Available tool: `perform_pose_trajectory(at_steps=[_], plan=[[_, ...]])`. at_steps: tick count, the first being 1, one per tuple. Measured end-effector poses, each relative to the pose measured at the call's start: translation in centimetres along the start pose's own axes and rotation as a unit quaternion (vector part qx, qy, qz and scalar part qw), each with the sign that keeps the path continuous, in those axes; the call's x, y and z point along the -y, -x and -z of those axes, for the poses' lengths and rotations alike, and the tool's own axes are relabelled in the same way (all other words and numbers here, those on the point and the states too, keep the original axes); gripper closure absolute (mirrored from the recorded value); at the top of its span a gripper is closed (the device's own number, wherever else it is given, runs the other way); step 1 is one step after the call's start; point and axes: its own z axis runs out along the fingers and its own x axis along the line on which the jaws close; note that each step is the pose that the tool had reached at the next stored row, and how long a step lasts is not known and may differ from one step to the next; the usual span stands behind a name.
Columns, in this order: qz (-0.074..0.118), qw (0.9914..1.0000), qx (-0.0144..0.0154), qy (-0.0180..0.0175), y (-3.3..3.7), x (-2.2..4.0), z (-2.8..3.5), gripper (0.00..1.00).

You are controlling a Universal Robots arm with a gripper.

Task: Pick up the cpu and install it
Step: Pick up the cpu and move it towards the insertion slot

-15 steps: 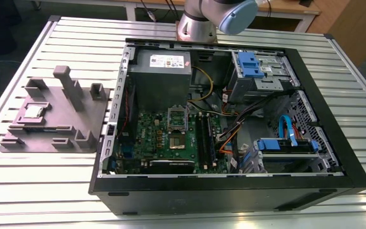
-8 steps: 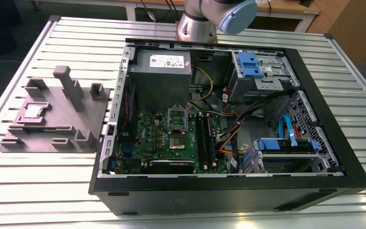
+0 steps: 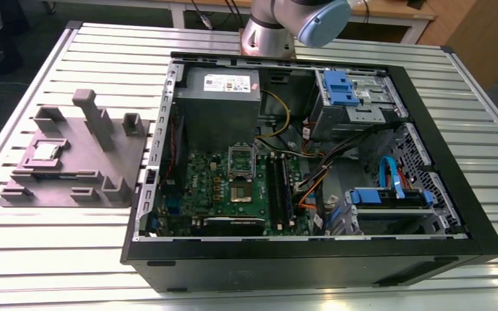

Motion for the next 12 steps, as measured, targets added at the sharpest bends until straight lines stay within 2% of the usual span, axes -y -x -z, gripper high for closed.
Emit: perform_pose_trajectory(at_steps=[1, 3, 5, 6, 12], plan=[[0.0, 1.0, 0.0, 0.0, -0.01, 0.0, 0.0, 0.59], [0.0, 1.0, 0.0, 0.0, -0.01, 0.0, 0.0, 0.47], [0.0, 1.0, 0.0, 0.0, -0.01, 0.0, -0.03, 0.47], [0.001, 1.0, -0.0001, 0.0, -0.01, -0.01, -0.06, 0.41], [0.022, 0.99977, -0.002, 0.0004, -0.03, -0.02, -0.3, 0.41]])
